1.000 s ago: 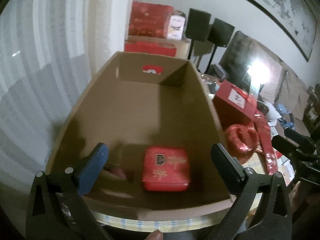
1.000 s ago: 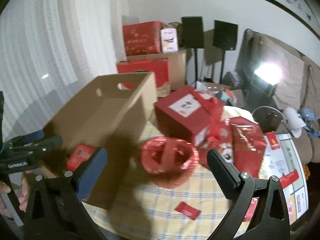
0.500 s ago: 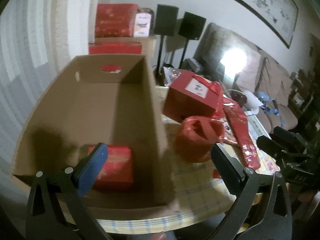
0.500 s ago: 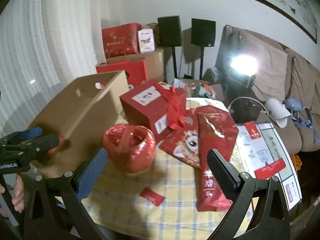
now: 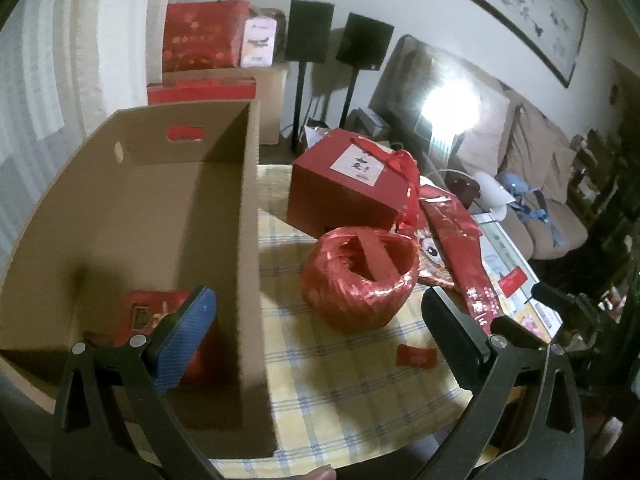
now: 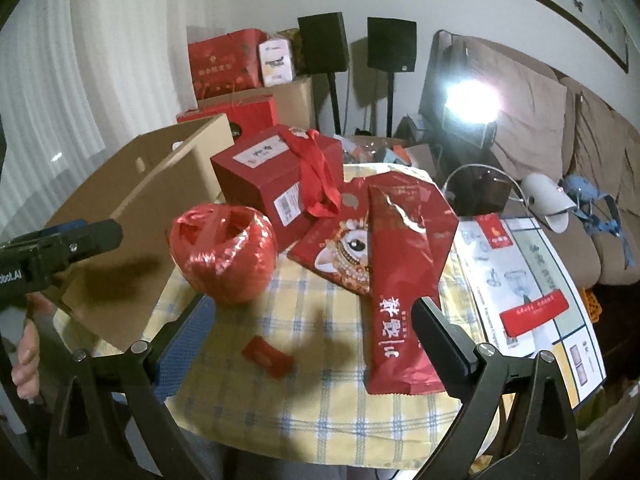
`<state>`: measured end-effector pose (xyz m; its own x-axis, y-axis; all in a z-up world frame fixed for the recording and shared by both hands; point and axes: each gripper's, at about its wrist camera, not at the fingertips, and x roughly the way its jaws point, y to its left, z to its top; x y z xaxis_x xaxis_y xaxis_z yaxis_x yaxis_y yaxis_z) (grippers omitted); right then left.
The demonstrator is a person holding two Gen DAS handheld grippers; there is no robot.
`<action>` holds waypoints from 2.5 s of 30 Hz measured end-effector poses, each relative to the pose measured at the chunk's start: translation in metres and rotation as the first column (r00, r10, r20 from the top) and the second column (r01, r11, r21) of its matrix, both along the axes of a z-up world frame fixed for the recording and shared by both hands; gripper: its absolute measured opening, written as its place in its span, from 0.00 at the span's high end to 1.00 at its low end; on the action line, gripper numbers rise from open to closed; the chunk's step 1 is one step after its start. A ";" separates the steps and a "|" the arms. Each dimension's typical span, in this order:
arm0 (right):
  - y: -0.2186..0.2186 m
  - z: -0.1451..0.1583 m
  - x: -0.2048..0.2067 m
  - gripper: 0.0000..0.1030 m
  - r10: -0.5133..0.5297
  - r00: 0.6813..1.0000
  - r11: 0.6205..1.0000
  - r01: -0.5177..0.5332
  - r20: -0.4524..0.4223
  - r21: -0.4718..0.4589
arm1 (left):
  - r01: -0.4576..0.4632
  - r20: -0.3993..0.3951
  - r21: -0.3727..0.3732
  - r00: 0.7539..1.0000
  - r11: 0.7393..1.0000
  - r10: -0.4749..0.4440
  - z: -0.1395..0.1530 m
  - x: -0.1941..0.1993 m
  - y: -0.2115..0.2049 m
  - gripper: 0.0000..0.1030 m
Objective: Organize objects
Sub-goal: 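Move the left tool toward the small red candy packet on the cloth, then close the left tool on the red candy packet and lift it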
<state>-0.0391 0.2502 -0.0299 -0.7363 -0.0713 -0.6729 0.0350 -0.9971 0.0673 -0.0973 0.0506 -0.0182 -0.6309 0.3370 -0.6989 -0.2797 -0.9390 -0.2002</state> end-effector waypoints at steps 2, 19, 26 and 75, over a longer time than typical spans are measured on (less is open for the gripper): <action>0.000 -0.004 0.000 0.05 0.004 1.000 1.000 -0.004 0.002 -0.006 | 0.007 0.003 0.000 1.000 1.000 -0.007 -0.002 -0.002 0.005 0.00; -0.027 -0.062 -0.017 0.27 0.099 0.991 0.993 -0.104 0.093 0.047 | 0.013 -0.023 -0.003 1.000 1.000 -0.014 0.006 -0.006 0.020 0.00; -0.031 -0.086 -0.027 0.30 0.138 0.982 0.987 -0.146 0.128 0.059 | 0.029 -0.018 -0.002 0.999 1.000 -0.029 0.009 -0.004 0.027 0.00; 0.089 -0.043 0.005 0.28 -0.147 0.986 0.988 0.150 0.083 -0.033 | 0.193 0.149 -0.059 0.972 0.979 -0.182 -0.090 0.025 0.113 0.46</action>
<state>-0.0342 0.3395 -0.0733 -0.6848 0.0074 -0.7287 -0.1199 -0.9875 0.1027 -0.0720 0.1632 -0.1083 -0.4533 0.3851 -0.8038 -0.4258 -0.8858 -0.1843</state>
